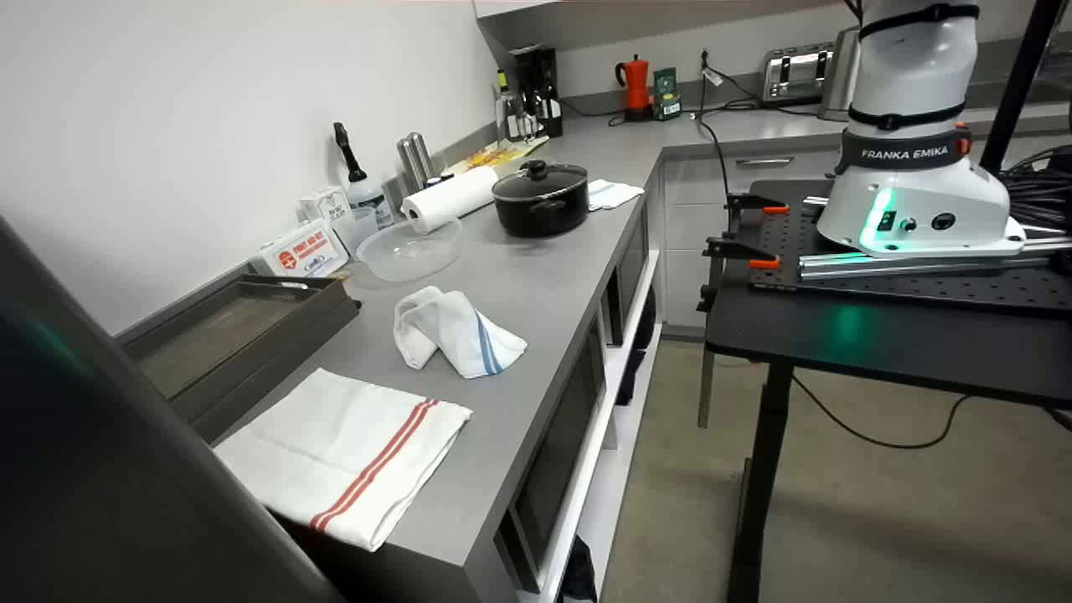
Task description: Remove the glass lid from the black pot
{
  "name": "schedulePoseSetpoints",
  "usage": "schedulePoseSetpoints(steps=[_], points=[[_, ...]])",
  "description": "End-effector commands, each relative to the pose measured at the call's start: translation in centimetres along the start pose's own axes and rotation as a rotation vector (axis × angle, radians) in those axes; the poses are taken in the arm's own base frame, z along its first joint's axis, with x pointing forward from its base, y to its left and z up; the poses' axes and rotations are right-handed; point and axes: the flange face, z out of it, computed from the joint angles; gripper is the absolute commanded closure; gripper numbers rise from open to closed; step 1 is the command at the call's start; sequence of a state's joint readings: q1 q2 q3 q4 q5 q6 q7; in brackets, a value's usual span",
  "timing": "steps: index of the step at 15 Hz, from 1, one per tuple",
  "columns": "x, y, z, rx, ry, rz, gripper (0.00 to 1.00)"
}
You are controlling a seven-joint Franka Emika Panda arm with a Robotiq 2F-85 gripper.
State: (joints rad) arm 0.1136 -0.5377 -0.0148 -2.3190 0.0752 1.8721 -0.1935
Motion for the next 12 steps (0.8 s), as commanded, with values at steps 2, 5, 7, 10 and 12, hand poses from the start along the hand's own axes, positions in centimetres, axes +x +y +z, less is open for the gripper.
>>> schedulePoseSetpoints(steps=[2, 5, 7, 10, 12], points=[[0.04, -0.01, -0.13, 0.0, 0.001, 0.0, 0.0], [0.04, -0.01, -0.13, 0.0, 0.001, 0.0, 0.0], [0.04, -0.01, -0.13, 0.0, 0.001, 0.0, 0.0], [0.04, -0.01, -0.13, 0.0, 0.001, 0.0, 0.0], [0.67, 0.54, 0.34, 0.003, -0.007, 0.013, 0.0]])
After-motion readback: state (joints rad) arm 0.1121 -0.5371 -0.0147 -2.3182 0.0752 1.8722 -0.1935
